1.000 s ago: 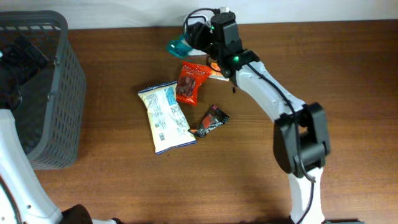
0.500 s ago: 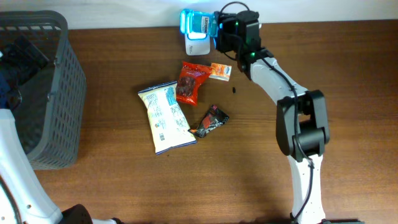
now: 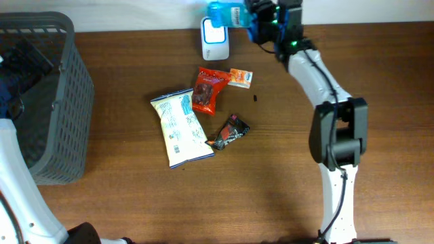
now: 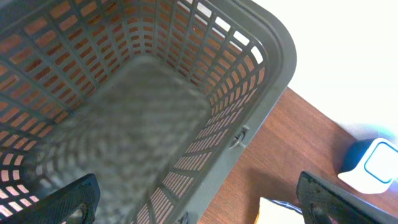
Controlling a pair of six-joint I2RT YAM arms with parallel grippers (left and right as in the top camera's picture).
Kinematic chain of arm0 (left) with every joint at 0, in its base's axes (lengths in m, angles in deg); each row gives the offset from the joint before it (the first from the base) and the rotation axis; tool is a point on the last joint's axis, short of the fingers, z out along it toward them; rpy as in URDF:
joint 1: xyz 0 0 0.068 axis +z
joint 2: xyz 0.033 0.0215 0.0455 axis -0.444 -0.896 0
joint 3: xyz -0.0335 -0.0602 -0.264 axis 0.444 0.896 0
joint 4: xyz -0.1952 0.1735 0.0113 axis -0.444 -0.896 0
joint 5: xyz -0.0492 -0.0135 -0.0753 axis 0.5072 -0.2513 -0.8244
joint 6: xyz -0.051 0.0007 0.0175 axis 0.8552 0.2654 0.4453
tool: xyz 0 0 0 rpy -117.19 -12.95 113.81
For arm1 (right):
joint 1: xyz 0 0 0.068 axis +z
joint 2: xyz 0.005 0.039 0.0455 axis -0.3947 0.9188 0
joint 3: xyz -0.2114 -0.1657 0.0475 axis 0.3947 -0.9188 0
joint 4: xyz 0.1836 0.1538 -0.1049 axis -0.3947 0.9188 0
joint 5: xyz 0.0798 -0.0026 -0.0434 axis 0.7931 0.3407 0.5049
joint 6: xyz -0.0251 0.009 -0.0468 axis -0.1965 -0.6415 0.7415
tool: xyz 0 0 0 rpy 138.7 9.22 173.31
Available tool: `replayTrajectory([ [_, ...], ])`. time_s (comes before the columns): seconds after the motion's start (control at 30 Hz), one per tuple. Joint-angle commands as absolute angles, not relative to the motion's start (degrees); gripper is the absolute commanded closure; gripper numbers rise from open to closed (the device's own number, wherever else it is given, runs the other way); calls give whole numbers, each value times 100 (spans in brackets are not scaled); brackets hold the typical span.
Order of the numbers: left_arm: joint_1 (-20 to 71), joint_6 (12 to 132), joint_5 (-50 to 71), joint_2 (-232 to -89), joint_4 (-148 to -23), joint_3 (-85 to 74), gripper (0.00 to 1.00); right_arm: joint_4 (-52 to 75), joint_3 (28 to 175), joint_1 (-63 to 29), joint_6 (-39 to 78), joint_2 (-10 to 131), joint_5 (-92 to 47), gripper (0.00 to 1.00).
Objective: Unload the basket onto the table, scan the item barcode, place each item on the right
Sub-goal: 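Carry the bottle to the right table edge and release it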
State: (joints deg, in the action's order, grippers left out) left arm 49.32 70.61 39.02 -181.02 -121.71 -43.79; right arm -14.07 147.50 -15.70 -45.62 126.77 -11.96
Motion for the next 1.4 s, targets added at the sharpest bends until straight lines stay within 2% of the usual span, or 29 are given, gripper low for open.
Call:
replayTrajectory([
  [0.0,4952,7116,3924,-18115,-12158,-4449,1,-191,15655,-2121,-2785,11882,-1709,39],
  [0.27,4952,7116,3924,-18115,-12158,-4449,1,3288,16883,-4197,76,11641,-3392,39],
  [0.4,4952,7116,3924,-18115,-12158,-4449,1,3970,16778,-4975,1313,11676,-5110,38],
  [0.53,4952,7116,3924,-18115,-12158,-4449,1,4136,16603,-5760,1634,11908,-5355,36],
  [0.73,4952,7116,3924,-18115,-12158,-4449,1,3924,15821,-6544,1636,12168,-4719,35],
  [0.83,4952,7116,3924,-18115,-12158,-4449,1,3557,15226,-6645,1636,12192,-4413,32],
  [0.93,4952,7116,3924,-18115,-12158,-4449,1,3367,14885,-6641,1634,12201,-4319,22],
  [1.0,4952,7116,3924,-18115,-12158,-4449,1,3404,14885,-6641,1638,12199,-4321,0],
  [1.2,4952,7116,3924,-18115,-12158,-4449,1,3916,15379,-6627,1715,11783,-4009,1],
  [1.3,4952,7116,3924,-18115,-12158,-4449,1,4394,15821,-6630,2980,11429,-1202,0],
  [1.33,4952,7116,3924,-18115,-12158,-4449,1,4543,15847,-6625,3188,11333,-276,4],
  [1.37,4952,7116,3924,-18115,-12158,-4449,1,4724,15847,-6603,3203,11278,474,21],
])
